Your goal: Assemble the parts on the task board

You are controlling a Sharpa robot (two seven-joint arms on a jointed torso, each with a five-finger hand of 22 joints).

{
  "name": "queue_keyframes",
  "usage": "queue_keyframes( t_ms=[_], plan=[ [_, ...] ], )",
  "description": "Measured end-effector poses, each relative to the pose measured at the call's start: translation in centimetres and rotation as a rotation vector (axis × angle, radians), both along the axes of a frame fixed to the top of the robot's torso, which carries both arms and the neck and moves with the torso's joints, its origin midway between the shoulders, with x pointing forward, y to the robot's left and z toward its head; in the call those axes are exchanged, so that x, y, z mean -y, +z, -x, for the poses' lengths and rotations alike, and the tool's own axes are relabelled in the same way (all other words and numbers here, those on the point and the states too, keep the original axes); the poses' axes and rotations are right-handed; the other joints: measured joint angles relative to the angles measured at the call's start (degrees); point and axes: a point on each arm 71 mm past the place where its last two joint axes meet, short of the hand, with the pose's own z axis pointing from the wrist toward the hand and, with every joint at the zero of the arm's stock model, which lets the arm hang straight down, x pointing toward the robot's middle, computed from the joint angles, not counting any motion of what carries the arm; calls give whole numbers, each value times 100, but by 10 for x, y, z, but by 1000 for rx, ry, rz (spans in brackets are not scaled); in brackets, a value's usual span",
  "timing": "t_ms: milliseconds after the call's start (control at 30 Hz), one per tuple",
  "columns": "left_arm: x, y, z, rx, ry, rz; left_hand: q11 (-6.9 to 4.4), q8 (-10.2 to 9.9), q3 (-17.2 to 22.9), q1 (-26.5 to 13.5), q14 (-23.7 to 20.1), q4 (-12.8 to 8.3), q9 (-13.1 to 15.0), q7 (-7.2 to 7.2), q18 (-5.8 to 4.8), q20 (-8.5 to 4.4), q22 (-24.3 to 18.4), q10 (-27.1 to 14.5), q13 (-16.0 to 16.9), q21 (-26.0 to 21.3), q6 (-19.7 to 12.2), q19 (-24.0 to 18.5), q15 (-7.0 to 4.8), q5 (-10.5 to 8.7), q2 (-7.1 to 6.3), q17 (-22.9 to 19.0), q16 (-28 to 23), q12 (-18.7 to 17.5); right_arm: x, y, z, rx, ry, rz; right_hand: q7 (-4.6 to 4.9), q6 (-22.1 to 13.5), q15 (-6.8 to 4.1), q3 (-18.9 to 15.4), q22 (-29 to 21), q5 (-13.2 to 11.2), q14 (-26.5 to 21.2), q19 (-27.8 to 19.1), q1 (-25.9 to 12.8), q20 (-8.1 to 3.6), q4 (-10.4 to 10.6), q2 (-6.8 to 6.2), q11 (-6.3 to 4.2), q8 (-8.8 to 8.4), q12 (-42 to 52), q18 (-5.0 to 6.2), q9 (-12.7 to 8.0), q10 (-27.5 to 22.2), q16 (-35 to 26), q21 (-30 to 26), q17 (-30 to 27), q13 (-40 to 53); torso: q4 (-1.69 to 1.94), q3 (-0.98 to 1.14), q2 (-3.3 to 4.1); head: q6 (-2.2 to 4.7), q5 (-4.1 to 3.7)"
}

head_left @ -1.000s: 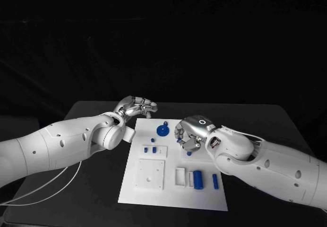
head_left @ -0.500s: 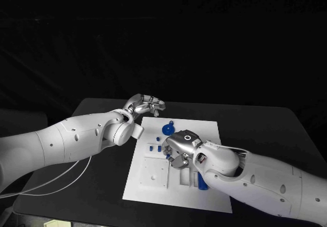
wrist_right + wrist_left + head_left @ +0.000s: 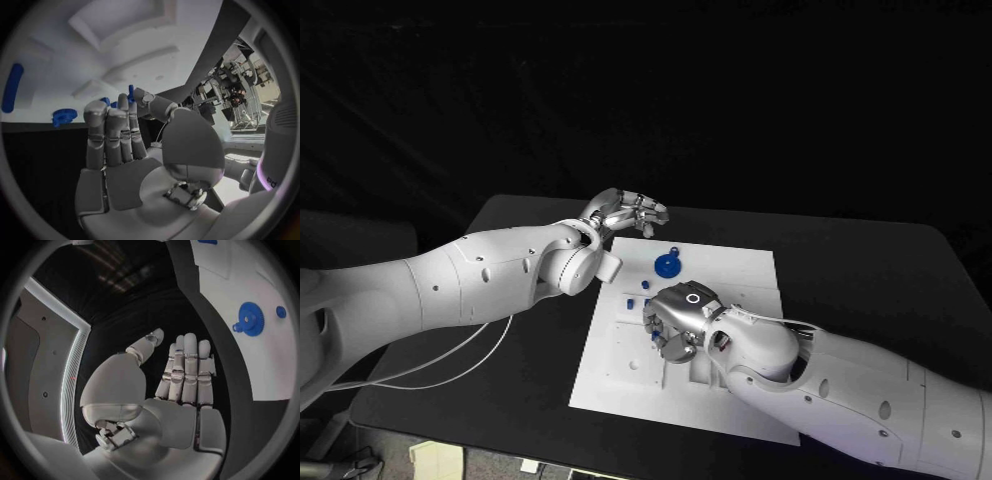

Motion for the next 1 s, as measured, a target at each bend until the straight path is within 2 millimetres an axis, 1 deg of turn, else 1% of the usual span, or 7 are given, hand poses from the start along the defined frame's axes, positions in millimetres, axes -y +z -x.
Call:
queue_keyframes(
  t_ms=[100, 333, 533, 633, 800, 1000],
  plan=[
    [1, 0, 0, 0, -1, 1, 0, 0, 0, 0, 0, 0, 0, 0, -1, 0, 5, 0, 0, 0, 0, 0, 0, 0, 0, 0, 0, 0, 0, -2, 0, 4, 1, 7, 0, 0, 0, 0, 2, 0, 0, 0, 0, 0, 0, 0, 0, -1, 0, 0, 3, 0, 0, 0, 0, 2, 0, -1, 0, -30, 53],
    [2, 0, 0, 0, -2, 1, 0, 0, 0, 0, 0, 0, 0, 0, -5, 0, 5, 0, 0, 0, 0, 0, 0, 0, 0, 6, 0, 0, 1, -4, 0, 6, 3, 14, 0, 0, 0, -1, 2, -4, 0, -2, 0, 2, -1, 0, 1, -2, -2, 0, 3, 0, 0, 0, 0, 8, -3, 0, 0, -64, 118],
    [2, 0, 0, -1, -2, 1, 0, 0, 0, 0, 0, 0, 0, 0, -9, 0, 5, 0, 1, 0, 0, 0, 0, 0, 0, 6, 0, 0, -1, -7, 2, 1, 7, 17, 0, -1, 0, -7, 1, -4, 0, -7, 0, 7, -7, 0, 1, -2, -4, 0, 3, -1, 0, 0, -1, 12, -8, 3, 1, -82, 142],
    [3, 0, 0, -1, -4, 2, -1, 0, 0, 0, 0, 0, 0, 0, -30, 0, 5, 0, 1, 0, 0, -1, 0, 0, 0, 6, 0, 0, 0, -8, 1, 2, 3, 21, 0, -1, 0, -7, 1, -4, 1, 3, 0, -3, -7, 0, 1, -2, -4, 0, 3, -1, 0, 0, -1, 13, -8, 4, 1, -105, 151],
    [4, 0, 0, -1, -6, 3, -1, 0, 0, 0, 0, 0, 0, 0, -32, 1, 10, 0, -5, 0, 0, 0, 0, 0, 0, 11, 0, 0, 0, -8, 0, 3, 3, 21, 0, -1, -1, -7, 1, -4, 1, 5, 0, -4, -7, 0, 2, -3, -6, 0, 3, -1, 0, 0, -1, 12, -7, 3, 1, -129, 152],
    [4, 0, -1, -1, -5, 2, -1, 0, 0, 0, 0, 0, 0, 0, -34, 1, 15, 0, -5, 0, 0, -1, 0, 0, 0, 16, 0, 0, -2, -10, 3, 0, 7, 17, 0, -1, -1, -7, 0, -4, 1, 7, -1, -4, -7, -1, 2, -18, -14, 0, 2, -2, 0, 0, -1, 34, -7, 3, -2, -165, 179]
  ],
)
